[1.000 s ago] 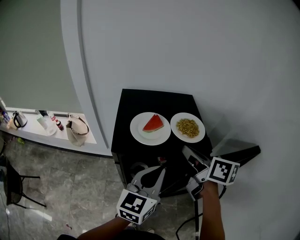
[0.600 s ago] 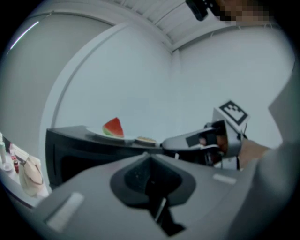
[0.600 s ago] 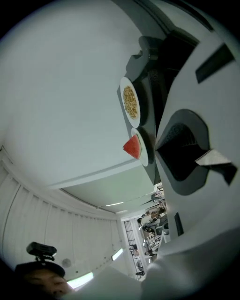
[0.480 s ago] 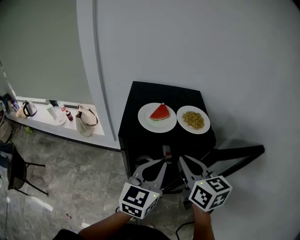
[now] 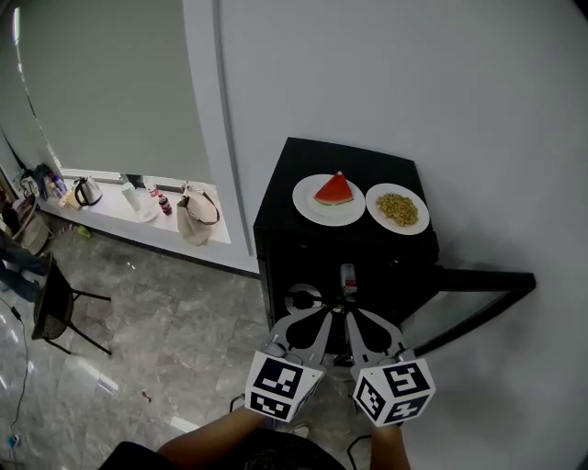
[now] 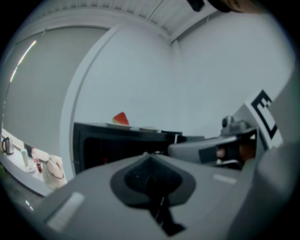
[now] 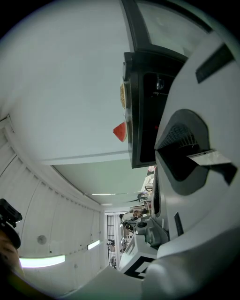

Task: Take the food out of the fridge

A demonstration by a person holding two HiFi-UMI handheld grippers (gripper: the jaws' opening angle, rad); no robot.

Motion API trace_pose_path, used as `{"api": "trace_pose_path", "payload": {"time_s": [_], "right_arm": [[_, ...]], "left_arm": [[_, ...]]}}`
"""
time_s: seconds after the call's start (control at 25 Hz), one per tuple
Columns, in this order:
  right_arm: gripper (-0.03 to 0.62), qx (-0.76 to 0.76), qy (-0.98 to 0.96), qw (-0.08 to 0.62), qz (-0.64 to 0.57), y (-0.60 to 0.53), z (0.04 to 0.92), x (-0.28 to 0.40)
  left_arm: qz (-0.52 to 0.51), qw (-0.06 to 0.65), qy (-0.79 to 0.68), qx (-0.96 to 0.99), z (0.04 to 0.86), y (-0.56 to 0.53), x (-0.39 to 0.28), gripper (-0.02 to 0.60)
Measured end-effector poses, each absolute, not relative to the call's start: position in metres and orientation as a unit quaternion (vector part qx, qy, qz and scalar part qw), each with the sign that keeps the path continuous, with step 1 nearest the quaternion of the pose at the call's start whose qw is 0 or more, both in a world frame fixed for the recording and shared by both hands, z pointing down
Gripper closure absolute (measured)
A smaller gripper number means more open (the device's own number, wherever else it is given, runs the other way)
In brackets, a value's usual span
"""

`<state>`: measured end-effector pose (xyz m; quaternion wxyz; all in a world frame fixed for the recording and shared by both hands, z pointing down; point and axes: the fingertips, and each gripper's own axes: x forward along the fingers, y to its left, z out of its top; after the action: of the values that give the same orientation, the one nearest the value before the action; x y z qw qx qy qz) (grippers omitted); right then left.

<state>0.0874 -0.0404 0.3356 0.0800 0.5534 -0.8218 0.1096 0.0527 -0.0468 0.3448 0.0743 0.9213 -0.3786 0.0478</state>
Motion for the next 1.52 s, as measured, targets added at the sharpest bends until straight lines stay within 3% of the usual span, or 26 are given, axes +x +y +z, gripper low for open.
{"api": "trace_pose_path", "payload": {"time_s": [0.72,1.16,1.52], "right_arm": [[0.592,0.528,-0.835,0.082,0.133,-0.028,0.365,0.077],[0.592,0.500,-0.814,-0.050,0.291,-0.055,0.443,0.060],[0.591,0.520,-0.748,-0.118,0.396,-0.090,0.530,0.069]], "left_arm": [[0.048,0.090,-0.393,0.914,0.369,-0.028,0.051,0.592],[0.056,0.105,-0.384,0.915,0.412,-0.055,0.024,0.591],[0.062,0.145,-0.373,0.914,0.462,-0.093,0.010,0.591]]}}
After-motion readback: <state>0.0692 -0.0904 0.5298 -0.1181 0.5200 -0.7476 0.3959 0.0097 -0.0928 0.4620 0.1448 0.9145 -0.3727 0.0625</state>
